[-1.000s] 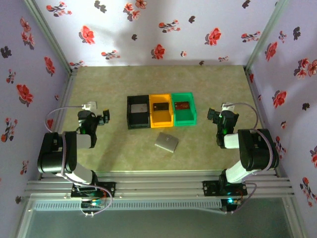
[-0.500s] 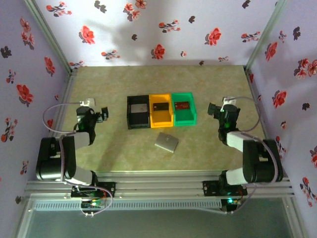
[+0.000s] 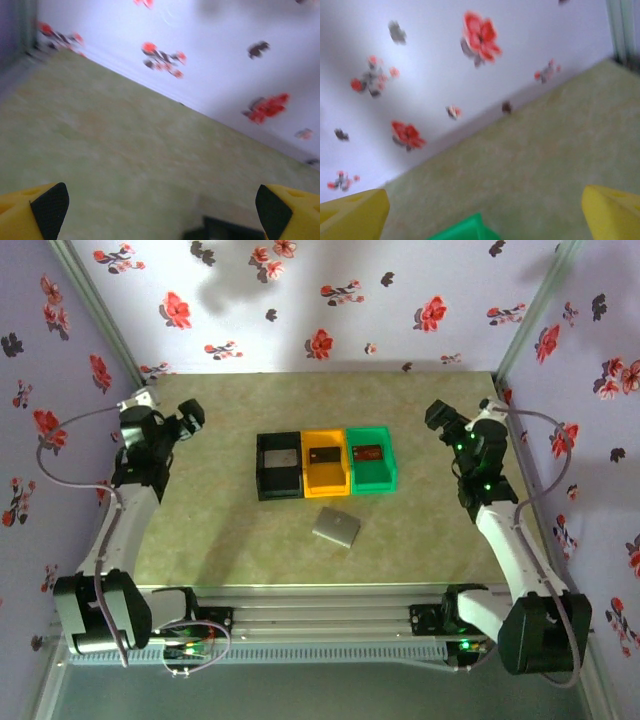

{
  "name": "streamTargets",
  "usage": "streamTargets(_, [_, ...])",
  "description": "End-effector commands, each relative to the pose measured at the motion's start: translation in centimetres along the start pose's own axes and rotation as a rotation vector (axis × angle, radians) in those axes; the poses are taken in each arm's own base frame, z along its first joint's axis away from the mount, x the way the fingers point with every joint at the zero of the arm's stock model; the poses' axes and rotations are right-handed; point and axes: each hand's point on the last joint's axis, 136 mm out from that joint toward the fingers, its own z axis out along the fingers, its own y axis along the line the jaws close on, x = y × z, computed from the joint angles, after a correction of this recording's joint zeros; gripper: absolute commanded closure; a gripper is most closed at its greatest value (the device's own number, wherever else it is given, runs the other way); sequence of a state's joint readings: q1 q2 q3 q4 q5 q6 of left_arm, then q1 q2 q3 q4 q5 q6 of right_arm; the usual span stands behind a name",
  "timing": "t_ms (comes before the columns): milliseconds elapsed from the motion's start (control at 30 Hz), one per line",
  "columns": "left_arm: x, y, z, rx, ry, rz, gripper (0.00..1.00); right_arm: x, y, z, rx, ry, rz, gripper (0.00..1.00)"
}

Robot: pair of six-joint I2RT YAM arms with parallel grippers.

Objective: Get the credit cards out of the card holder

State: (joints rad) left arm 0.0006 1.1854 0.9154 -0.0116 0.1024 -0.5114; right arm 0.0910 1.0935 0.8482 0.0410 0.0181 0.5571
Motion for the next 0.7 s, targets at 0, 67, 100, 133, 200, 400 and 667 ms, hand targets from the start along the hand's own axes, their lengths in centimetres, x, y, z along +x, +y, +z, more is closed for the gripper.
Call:
streamTargets(0, [5.6, -3.3, -1.1, 0.092, 0.207, -0.073, 0.0, 5.9, -0.3, -1.2, 0.125, 0.289, -0.053, 0.01])
streamTargets(67, [8.2, -5.3, -1.9, 0.091, 0.25, -0.026, 0.0, 8.2, 0.1, -2.2, 0.18, 0.341, -0.195, 0.01])
streamTargets(100, [9.3, -5.9, -2.2, 0.079, 0.267, -0.006, 0.0, 9.1, 0.1, -2.7, 0.194, 0.36, -0.226, 0.01])
streamTargets(133, [10.5, -6.5, -2.6, 0.062, 0.288, 0.019, 0.0, 10.2, 0.1, -3.2, 0.2, 0.389, -0.248, 0.01])
streamTargets(200, [12.6, -7.1, -3.2, 0.037, 0.323, 0.035, 0.0, 11.8, -0.3, -4.1, 0.219, 0.434, -0.271, 0.03])
streamTargets(400, [17.3, -7.6, -4.8, 0.011, 0.422, 0.055, 0.0, 16.8, 1.0, -6.8, 0.17, 0.57, -0.339, 0.1])
streamTargets(667, [22.4, -7.5, -7.4, 0.008, 0.53, 0.11, 0.0, 23.9, 3.8, -9.5, 0.08, 0.696, -0.383, 0.16])
